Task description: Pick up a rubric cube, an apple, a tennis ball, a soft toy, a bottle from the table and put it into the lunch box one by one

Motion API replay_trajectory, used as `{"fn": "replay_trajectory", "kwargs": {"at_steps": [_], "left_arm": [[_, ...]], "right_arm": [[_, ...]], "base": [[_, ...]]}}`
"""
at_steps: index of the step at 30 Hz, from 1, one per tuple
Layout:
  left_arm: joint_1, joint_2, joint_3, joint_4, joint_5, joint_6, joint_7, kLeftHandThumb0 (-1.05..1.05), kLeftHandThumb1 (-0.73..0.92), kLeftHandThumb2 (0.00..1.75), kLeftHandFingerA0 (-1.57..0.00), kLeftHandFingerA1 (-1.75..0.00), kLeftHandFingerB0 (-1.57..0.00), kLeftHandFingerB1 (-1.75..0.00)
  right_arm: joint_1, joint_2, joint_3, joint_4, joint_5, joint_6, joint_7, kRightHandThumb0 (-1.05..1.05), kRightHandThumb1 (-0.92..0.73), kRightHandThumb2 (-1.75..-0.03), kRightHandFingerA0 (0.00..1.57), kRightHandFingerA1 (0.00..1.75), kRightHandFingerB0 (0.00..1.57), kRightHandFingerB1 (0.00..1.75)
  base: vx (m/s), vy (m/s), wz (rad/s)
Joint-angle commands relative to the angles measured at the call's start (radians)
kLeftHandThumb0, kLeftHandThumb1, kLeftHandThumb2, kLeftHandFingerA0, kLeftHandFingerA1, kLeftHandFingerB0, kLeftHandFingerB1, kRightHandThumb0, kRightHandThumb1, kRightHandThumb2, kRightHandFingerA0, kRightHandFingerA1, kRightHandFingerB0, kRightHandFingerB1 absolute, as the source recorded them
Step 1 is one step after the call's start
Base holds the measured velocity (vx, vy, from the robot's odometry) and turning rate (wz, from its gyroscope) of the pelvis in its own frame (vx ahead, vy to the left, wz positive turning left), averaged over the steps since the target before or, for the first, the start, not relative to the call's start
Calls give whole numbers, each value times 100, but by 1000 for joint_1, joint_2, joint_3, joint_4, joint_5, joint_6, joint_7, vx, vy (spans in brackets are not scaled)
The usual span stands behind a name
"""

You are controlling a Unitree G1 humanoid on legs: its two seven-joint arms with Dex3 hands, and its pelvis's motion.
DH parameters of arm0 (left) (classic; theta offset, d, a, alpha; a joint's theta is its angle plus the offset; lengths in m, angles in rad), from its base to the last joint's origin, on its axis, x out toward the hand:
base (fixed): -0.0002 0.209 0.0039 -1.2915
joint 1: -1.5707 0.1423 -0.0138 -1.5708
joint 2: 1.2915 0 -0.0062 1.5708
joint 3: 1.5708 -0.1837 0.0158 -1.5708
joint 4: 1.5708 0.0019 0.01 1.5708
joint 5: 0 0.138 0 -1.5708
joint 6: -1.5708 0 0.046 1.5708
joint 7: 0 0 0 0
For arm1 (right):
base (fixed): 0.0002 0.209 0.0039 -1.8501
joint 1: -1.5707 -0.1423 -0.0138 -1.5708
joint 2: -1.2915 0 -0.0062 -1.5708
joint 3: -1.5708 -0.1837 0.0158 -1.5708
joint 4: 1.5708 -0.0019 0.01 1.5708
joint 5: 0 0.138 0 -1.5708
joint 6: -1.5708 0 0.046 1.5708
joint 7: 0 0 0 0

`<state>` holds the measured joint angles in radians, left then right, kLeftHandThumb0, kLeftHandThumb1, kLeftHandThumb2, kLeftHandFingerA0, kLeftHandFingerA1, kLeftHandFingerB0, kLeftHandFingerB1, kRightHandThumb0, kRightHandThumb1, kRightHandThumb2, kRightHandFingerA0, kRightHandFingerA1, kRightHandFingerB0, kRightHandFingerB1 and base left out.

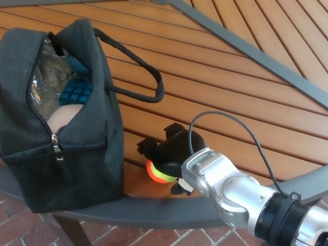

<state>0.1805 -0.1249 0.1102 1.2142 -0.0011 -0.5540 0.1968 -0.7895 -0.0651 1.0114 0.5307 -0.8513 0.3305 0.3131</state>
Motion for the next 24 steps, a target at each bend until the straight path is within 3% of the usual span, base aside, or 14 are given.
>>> {"fn": "replay_trajectory", "kwargs": {"at_steps": [1, 3, 4, 7, 8, 10, 11, 13, 14, 18, 22, 24], "left_arm": [[4, -10, -2, -1, 11, -50, 10, -14, 57, 99, -110, -120, -101, -113], [4, -12, 1, 0, 6, -53, 7, -12, 61, 94, -108, -124, -99, -116], [5, -11, 3, 0, 3, -54, 2, -14, 56, 101, -112, -118, -101, -113], [9, -6, 1, -1, 7, -57, 2, -14, 57, 100, -112, -118, -101, -113], [10, -6, 1, -1, 7, -57, 3, -14, 56, 100, -112, -118, -102, -112], [10, -7, 2, -1, 7, -57, 4, -14, 56, 100, -112, -118, -102, -112], [11, -4, -1, 0, 11, -59, 7, -13, 62, 90, -110, -118, -98, -114], [13, 1, -7, 4, 19, -58, 14, -12, 63, 89, -110, -117, -97, -112], [12, -3, 1, 5, 7, -59, 2, -12, 64, 88, -111, -118, -98, -112], [12, -8, 15, 2, -9, -58, -13, -13, 58, 97, -110, -119, -99, -112], [16, -2, 12, 7, 5, -68, -5, -12, 59, 97, -112, -118, -101, -112], [18, 0, 13, 11, 6, -66, -6, -13, 59, 97, -110, -118, -100, -110]], "right_arm": [[95, -5, -32, 59, 20, 39, 94, -34, -75, -69, 81, 132, 59, 77], [106, -11, -37, 48, 1, 42, 93, -32, -73, -69, 79, 122, 59, 77], [118, -24, -36, 49, -27, 86, 102, -31, -63, -64, 82, 143, 63, 76], [136, -41, -33, 48, -54, 81, 83, -31, -57, -62, 86, 149, 66, 76], [144, -54, -28, 46, -64, 69, 70, -33, -56, -61, 92, 162, 74, 81], [149, -62, -26, 43, -71, 61, 62, -33, -56, -61, 92, 162, 74, 81], [166, -76, -22, 41, -84, 41, 35, -35, -55, -59, 91, 169, 72, 75], [196, -89, -22, 35, -97, 16, -14, -34, -58, -59, 88, 169, 69, 71], [215, -94, -31, 31, -93, 0, -60, -35, -70, -64, 90, 171, 76, 99], [287, -98, -87, 27, -66, -59, -215, -39, -85, -75, 89, 163, 83, 119], [339, -77, -147, 29, -28, -91, -287, -36, -84, -71, 83, 157, 74, 114], [380, -52, -208, 24, 28, -112, -326, -33, -83, -74, 88, 154, 74, 109]], "base": [[0, 0, 0], [0, 0, 0], [0, 0, 0], [0, 0, 0], [0, 0, 0], [0, 0, 0], [0, 0, 0], [0, 0, 0], [0, 0, 0], [0, 0, 0], [0, 0, 0], [0, 0, 0]]}}
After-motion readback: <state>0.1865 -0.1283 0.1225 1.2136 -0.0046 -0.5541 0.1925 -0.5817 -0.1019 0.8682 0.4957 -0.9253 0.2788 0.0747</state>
